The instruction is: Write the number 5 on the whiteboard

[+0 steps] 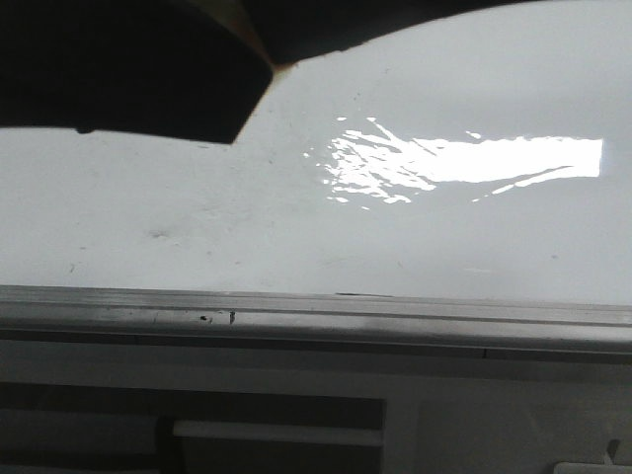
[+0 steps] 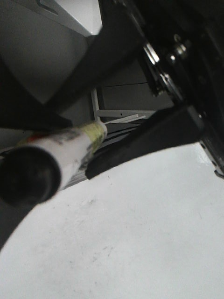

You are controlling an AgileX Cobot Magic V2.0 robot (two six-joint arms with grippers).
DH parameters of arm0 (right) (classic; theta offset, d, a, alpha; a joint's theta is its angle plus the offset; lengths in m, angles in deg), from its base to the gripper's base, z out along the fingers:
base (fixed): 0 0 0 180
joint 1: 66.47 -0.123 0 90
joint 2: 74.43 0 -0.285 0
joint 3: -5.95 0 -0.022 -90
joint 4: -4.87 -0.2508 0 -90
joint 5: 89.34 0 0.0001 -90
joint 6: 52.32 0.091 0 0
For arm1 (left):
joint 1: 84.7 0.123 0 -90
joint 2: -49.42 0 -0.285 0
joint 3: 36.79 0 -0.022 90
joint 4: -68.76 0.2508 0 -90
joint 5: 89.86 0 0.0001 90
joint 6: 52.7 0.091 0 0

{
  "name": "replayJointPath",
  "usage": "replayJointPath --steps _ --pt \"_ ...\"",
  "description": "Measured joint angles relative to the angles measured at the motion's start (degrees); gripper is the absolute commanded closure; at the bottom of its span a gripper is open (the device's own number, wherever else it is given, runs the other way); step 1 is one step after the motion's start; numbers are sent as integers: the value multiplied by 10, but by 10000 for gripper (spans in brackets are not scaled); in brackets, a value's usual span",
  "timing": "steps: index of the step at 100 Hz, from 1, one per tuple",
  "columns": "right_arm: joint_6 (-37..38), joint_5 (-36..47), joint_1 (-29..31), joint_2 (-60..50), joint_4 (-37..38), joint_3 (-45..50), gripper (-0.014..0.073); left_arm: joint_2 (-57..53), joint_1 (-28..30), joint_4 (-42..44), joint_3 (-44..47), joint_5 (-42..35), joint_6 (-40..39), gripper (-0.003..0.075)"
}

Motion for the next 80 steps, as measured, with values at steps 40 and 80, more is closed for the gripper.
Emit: replayJointPath --steps 40,80 --pt "0 -87 150 -2 57 -1 655 -197 74 -13 13 55 -90 401" --pt "0 -93 179 20 166 -61 655 -320 192 -40 73 95 -150 741"
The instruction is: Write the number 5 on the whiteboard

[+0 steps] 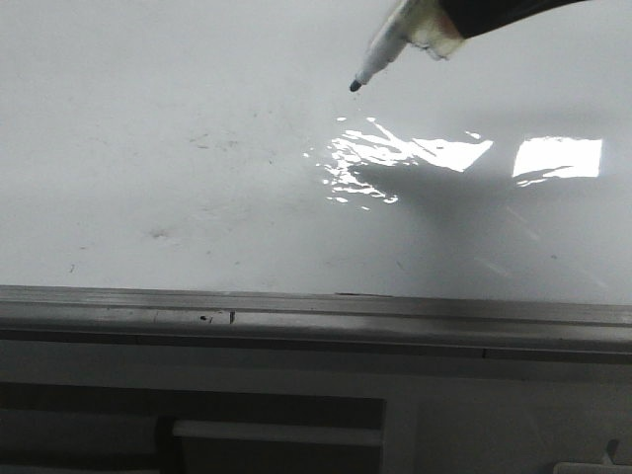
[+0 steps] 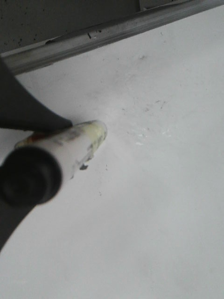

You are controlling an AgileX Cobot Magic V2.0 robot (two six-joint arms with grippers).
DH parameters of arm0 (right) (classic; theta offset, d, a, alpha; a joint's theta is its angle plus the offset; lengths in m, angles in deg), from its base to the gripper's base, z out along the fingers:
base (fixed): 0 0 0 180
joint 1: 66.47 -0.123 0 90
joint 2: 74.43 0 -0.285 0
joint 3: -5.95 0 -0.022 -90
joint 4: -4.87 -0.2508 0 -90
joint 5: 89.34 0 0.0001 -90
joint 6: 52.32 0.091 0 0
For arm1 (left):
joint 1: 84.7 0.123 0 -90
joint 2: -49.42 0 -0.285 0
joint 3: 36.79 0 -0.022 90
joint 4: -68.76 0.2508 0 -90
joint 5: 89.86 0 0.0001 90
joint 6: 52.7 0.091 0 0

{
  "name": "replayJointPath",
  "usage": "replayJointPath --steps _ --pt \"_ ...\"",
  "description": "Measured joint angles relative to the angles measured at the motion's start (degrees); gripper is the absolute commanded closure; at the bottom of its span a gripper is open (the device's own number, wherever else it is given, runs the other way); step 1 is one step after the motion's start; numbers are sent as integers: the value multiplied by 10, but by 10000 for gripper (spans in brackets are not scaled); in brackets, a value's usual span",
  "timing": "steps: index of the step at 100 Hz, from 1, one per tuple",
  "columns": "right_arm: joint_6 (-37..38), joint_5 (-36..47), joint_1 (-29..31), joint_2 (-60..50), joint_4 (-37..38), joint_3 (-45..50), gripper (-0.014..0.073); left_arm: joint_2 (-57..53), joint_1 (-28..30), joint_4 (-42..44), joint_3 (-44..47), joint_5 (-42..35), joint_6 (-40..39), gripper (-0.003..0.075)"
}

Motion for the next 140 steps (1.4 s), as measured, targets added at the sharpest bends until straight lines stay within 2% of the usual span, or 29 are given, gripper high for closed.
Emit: replayJointPath --steps 37,66,83,98,127,140 --pt "7 -39 14 40 97 -37 654 -1 0 -4 0 0 -1 741" --pt "153 -70 20 56 205 -39 654 -1 0 -5 0 0 -1 741" --pt "173 -72 20 56 212 -38 654 -1 0 -5 0 0 -1 741" --pt "179 -66 20 56 190 -22 654 -1 0 -5 0 0 -1 741" --pt "195 -66 -12 55 172 10 654 -1 0 -5 0 0 -1 741" --pt "246 -82 -15 53 211 10 655 -1 1 -5 0 0 -1 741"
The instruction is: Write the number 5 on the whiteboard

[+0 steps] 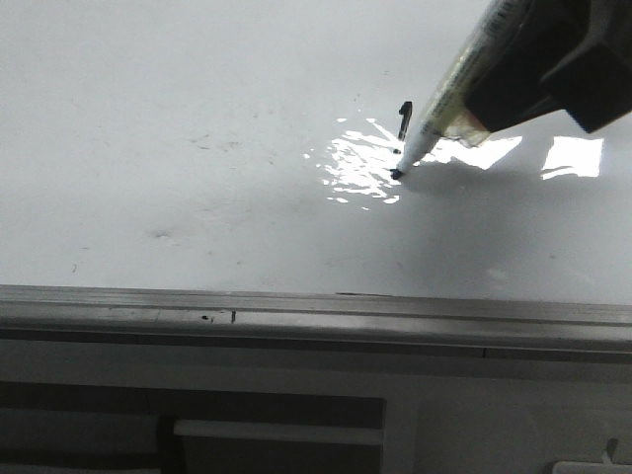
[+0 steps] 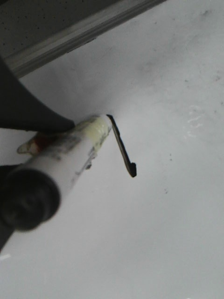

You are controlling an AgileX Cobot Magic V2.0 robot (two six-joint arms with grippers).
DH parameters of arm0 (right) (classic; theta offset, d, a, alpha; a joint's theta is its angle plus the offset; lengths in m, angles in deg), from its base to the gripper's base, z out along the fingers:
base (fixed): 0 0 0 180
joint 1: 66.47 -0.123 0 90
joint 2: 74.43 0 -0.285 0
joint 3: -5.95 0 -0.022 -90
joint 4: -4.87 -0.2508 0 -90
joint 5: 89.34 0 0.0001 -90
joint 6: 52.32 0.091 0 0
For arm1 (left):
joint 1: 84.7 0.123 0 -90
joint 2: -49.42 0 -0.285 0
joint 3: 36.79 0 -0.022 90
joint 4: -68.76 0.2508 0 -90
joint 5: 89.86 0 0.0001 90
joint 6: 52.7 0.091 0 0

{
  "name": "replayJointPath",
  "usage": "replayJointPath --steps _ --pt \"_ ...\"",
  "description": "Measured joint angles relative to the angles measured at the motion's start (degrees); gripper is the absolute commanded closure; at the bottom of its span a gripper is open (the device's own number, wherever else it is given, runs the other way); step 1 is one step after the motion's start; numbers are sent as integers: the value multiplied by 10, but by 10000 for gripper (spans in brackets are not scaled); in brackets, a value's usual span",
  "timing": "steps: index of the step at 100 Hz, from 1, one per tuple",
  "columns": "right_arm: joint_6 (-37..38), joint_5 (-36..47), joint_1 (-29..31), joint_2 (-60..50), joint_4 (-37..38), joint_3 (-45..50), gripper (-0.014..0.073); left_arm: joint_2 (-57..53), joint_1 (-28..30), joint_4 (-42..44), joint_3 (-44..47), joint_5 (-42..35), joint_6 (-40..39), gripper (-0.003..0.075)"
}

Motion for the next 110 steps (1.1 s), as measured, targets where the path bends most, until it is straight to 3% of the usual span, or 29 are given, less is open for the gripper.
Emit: replayJointPath --steps 22,40,61,78,110 --pt "67 -87 -3 -34 41 1 655 0 0 0 0 0 0 741" --pt "72 -124 -10 -46 -3 6 654 0 0 0 0 0 0 741" --pt "88 -91 -64 7 -15 7 655 0 0 0 0 0 0 741" --pt "103 -96 -75 50 -14 -34 655 0 0 0 0 0 0 741" --pt "106 -137 -72 2 73 -100 655 0 0 0 0 0 0 741"
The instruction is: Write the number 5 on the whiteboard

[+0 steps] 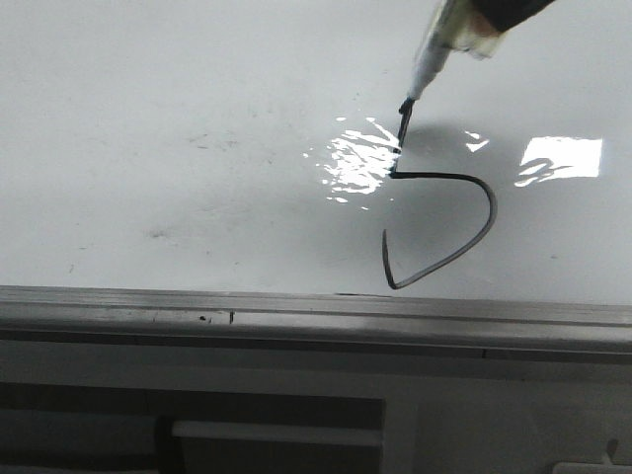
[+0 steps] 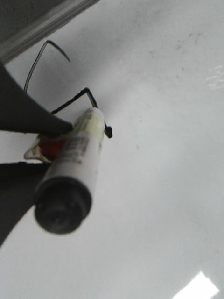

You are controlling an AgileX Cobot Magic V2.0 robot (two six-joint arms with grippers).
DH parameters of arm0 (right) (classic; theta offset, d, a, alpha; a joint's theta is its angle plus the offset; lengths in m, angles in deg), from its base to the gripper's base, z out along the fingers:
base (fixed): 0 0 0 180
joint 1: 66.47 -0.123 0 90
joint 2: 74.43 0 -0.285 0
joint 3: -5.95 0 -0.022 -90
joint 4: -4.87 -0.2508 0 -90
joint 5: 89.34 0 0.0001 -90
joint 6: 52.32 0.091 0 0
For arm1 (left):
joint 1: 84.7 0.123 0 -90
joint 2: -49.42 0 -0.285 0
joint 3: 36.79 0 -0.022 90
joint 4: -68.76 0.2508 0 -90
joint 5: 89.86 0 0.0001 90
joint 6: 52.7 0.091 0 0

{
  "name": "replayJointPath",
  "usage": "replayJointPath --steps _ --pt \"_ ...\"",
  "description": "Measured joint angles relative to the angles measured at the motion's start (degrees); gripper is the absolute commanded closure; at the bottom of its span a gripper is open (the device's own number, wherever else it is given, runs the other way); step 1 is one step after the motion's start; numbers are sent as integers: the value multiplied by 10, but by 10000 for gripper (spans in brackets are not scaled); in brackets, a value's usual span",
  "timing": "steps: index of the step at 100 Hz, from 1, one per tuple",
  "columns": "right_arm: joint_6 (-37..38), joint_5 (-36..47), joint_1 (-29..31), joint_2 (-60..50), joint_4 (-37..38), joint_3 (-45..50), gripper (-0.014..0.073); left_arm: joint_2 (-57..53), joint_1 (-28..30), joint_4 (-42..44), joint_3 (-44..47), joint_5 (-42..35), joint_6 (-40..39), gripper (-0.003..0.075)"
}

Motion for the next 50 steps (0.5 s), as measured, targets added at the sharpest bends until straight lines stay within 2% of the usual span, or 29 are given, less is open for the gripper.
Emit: replayJointPath --steps 50 --pt "12 24 10 13 11 0 655 0 0 0 0 0 0 741"
